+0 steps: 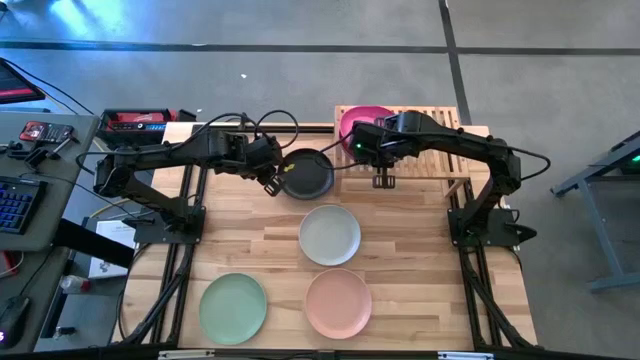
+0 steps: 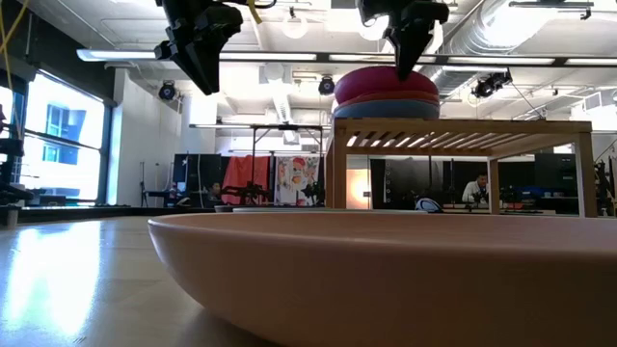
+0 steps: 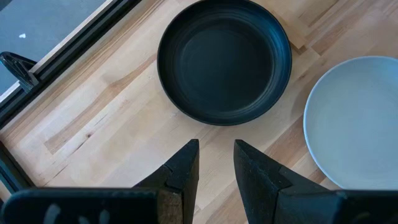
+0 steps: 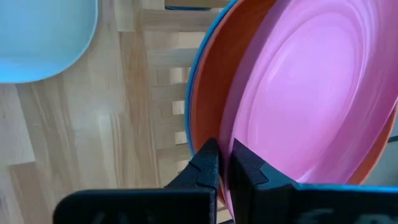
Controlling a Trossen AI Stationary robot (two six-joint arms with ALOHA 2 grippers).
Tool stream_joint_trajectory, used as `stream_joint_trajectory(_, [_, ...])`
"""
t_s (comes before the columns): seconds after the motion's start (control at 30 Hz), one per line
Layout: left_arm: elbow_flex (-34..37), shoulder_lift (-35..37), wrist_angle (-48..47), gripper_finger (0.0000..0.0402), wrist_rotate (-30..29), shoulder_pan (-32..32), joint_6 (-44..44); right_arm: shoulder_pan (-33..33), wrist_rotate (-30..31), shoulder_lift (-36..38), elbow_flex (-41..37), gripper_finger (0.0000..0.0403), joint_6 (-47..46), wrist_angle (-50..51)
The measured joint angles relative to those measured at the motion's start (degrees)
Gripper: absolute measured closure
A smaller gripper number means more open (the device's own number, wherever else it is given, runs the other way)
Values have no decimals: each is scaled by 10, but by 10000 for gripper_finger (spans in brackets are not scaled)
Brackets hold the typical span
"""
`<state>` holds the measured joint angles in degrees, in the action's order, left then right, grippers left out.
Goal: Place and stack plates onto a shelf
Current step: Stack the pink plate on top of the orange plate on the shelf, then put the black plate on the shelf
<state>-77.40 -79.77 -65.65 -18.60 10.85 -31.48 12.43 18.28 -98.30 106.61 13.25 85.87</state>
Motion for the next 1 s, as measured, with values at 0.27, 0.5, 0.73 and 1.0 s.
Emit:
stream_joint_trajectory(0.27, [0, 0, 0, 312, 0, 0, 0, 11, 16, 0, 0, 361, -18, 17])
stream_joint_trajectory(0.5, [0, 0, 0, 312, 0, 0, 1, 7, 52, 0, 0, 290, -17, 14])
stream_joint_trajectory(0.73, [0, 0, 0, 312, 0, 0, 2, -17, 42, 3, 16, 271, -45, 40])
stream_joint_trajectory(1.0, [0, 0, 0, 312, 0, 0, 1, -45, 27, 6, 74, 271, -62, 42])
